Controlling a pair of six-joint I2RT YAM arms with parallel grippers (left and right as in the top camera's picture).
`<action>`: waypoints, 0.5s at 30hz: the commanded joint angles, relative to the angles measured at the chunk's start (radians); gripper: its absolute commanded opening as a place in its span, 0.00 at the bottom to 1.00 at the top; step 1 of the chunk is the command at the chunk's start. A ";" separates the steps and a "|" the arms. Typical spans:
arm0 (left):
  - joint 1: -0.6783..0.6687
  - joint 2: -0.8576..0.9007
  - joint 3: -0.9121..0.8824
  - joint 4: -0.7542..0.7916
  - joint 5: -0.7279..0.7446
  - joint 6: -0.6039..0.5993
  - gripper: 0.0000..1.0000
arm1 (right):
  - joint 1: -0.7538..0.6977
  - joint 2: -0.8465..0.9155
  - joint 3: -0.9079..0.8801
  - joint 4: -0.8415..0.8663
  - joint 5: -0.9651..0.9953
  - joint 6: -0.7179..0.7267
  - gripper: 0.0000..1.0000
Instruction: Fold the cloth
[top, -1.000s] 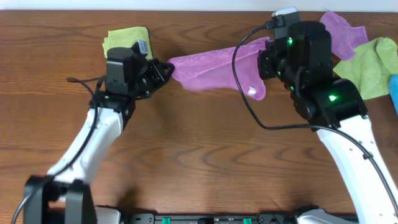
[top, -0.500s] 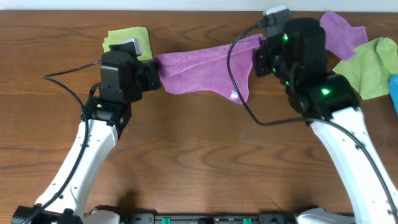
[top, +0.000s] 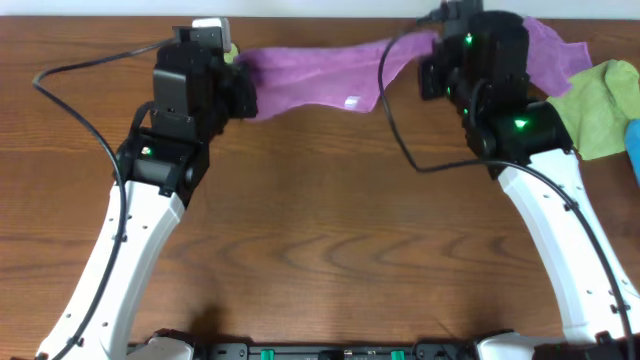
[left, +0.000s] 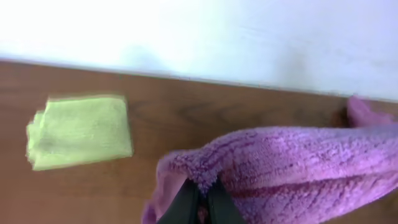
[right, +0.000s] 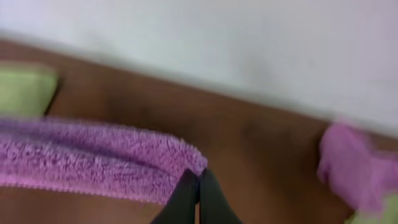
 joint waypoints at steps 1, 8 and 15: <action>0.014 0.016 -0.009 -0.122 -0.112 0.027 0.06 | -0.036 -0.015 0.003 -0.109 0.006 0.040 0.01; -0.011 0.106 -0.058 -0.149 -0.123 0.026 0.06 | -0.011 -0.019 -0.049 -0.127 0.027 0.040 0.02; -0.102 0.125 -0.058 -0.074 -0.239 0.016 0.06 | -0.005 -0.032 -0.050 -0.122 0.040 0.017 0.02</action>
